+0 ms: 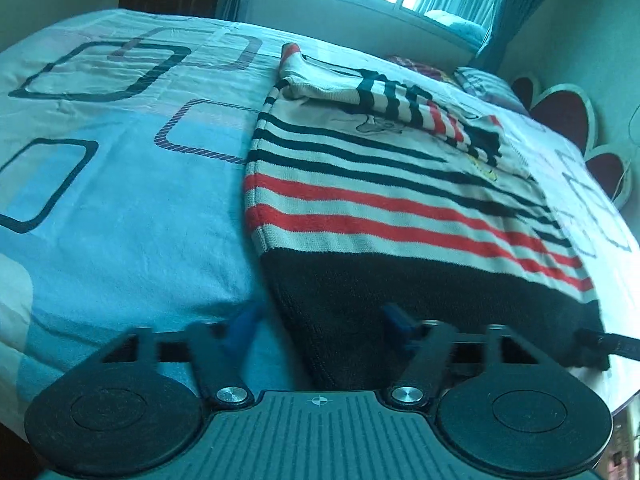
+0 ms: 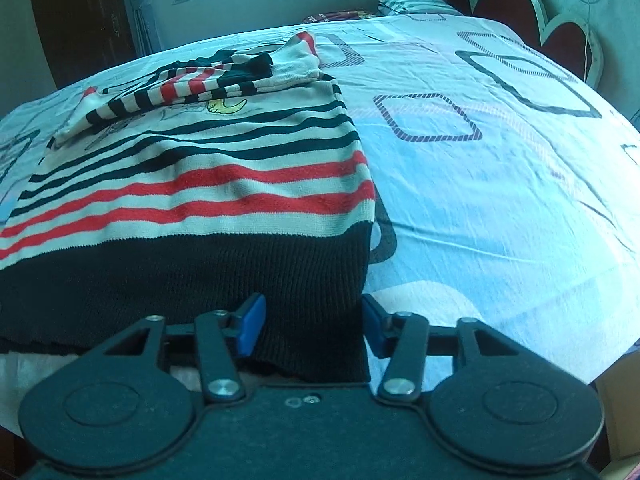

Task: Fold small clothes
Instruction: 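Grasp the folded collar end with both tools and lift it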

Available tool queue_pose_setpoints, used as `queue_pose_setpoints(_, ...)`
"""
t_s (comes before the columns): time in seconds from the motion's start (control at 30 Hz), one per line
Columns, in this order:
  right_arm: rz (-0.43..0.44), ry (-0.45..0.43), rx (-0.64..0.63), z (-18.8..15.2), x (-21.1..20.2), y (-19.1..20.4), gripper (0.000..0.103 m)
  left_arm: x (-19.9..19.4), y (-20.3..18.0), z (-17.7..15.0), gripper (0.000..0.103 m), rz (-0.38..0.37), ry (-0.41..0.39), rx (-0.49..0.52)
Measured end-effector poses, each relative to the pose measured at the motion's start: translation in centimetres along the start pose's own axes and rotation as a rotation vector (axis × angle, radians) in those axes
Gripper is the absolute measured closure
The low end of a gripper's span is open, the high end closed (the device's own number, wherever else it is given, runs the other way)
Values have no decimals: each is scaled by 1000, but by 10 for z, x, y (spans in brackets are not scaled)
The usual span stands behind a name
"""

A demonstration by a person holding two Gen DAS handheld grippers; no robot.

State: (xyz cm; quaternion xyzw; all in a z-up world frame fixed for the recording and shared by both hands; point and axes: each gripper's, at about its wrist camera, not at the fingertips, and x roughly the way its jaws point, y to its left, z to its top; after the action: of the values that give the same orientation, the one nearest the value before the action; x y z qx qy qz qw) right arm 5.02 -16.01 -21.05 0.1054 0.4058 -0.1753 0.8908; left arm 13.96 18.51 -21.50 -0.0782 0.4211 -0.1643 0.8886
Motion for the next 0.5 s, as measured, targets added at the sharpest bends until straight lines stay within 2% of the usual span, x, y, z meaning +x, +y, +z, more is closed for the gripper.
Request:
queue_pose_setpoints(0.03,24,5,9,1,0,0,75,1,1,1,66,-16,11,-9)
queue_pose_setpoints(0.07,41,12,13,2,0,2,86,2,1,3,67,-30,19,-17)
queue_pose_setpoints(0.13,45,22,0,3,-1,8,91,4,0,4,68,-45,35,-19)
queue_pose_setpoints(0.17,49,25,-1,4,-1,8,91,4,0,5,74,-66,47,-28)
queue_pose_setpoints(0.2,61,28,7,5,-2,8,92,5,0,7,96,-90,63,-39)
queue_pose_setpoints(0.3,110,3,32,10,-11,7,93,3,-4,15,96,-160,63,-51)
queue_pose_setpoints(0.5,203,-123,92,54,-37,7,93,-10,-26,67,96,-227,-85,-2)
